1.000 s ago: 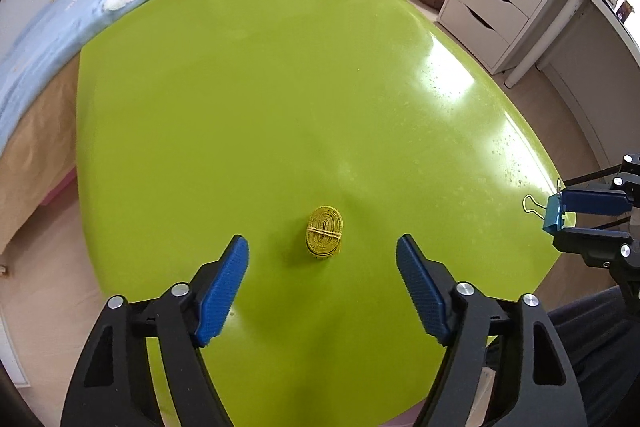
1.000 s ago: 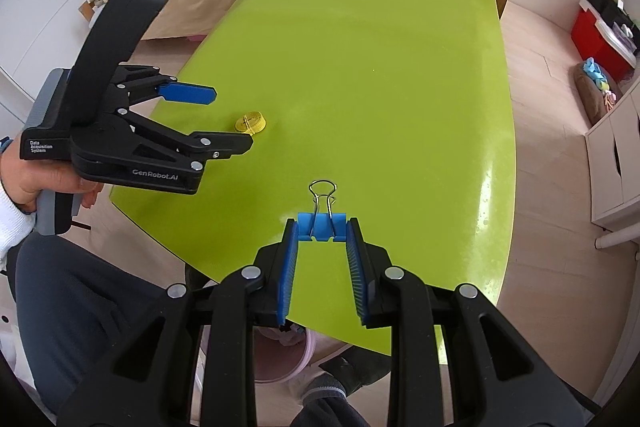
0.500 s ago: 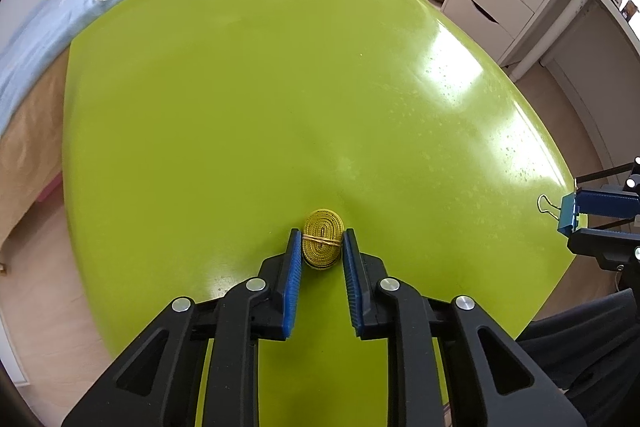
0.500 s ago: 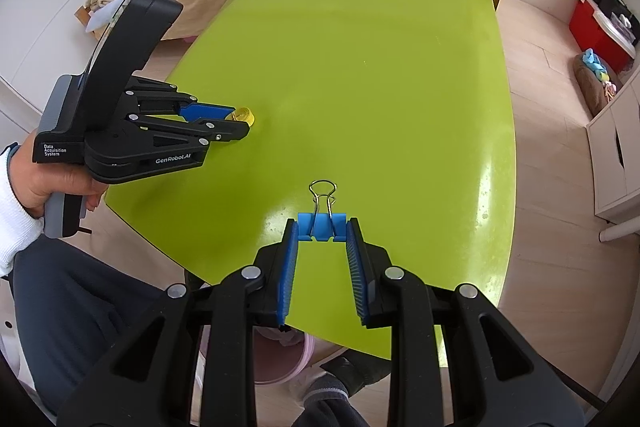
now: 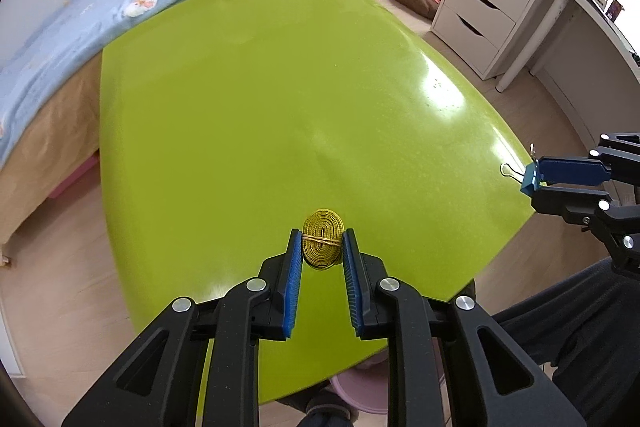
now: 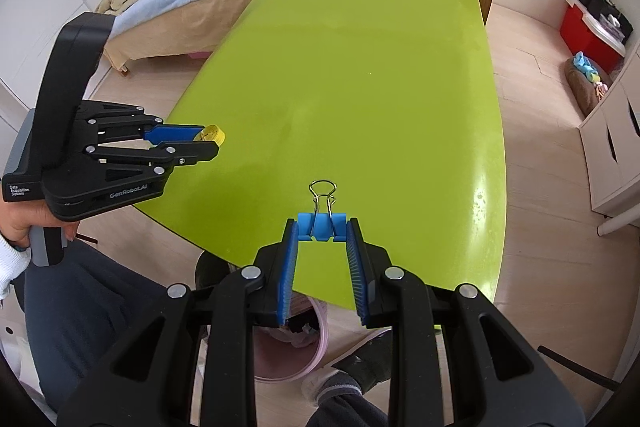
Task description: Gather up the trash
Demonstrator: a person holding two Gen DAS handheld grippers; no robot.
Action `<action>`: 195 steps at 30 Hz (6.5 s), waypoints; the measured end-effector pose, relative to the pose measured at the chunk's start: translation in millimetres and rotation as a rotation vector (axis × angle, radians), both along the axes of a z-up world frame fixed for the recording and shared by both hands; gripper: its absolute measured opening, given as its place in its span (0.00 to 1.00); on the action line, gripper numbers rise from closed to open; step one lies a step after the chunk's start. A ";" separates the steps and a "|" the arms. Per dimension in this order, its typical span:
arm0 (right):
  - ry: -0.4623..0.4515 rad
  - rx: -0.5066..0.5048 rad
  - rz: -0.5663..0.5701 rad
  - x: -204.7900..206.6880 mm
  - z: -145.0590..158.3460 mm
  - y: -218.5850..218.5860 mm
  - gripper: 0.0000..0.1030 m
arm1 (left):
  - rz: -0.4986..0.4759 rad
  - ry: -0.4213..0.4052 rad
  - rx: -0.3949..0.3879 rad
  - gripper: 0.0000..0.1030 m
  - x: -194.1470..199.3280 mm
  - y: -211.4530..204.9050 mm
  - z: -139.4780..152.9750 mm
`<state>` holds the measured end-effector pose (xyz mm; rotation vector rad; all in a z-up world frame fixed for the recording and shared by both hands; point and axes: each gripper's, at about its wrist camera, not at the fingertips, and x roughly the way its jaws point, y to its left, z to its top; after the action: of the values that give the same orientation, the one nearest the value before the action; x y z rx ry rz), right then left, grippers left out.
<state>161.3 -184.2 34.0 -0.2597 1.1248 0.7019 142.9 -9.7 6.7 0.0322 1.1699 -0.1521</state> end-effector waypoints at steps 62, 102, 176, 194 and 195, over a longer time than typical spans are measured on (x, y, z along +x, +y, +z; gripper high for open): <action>-0.030 0.066 -0.072 -131.6 25.3 -38.7 0.97 | 0.070 -0.095 -0.165 0.92 -179.9 -35.1 33.5; -0.213 0.141 -0.063 -87.7 116.1 -1.1 0.97 | 0.143 -0.312 -0.090 0.94 -140.4 3.0 126.9; -0.200 0.135 -0.051 -88.6 111.6 4.8 0.97 | 0.220 -0.319 -0.061 0.94 -140.6 7.5 129.1; -0.200 0.134 -0.050 -88.2 112.2 5.6 0.97 | 0.219 -0.321 -0.063 0.94 -141.2 6.7 128.4; -0.200 0.134 -0.050 -88.1 112.3 5.3 0.97 | 0.217 -0.322 -0.065 0.94 -141.5 6.6 128.3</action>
<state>73.2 -178.9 146.3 -0.1832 0.8870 0.6880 1.4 -3.1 135.0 -0.1235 0.8401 0.0077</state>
